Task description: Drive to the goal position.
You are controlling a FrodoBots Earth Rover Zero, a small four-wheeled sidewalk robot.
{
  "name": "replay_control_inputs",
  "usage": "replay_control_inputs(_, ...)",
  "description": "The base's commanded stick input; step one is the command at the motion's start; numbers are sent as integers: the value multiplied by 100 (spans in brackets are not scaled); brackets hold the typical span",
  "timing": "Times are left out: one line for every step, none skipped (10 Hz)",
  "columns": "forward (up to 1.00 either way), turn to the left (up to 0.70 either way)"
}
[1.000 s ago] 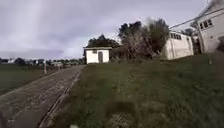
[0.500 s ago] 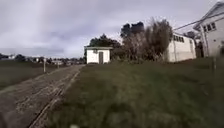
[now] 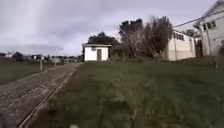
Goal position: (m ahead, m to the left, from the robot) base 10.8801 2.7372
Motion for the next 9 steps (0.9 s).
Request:
replay_control_inputs(70,0)
replay_control_inputs(70,0)
replay_control_inputs(70,0)
replay_control_inputs(70,0)
replay_control_inputs(70,0)
replay_control_inputs(70,0)
replay_control_inputs(70,0)
replay_control_inputs(70,0)
replay_control_inputs(70,0)
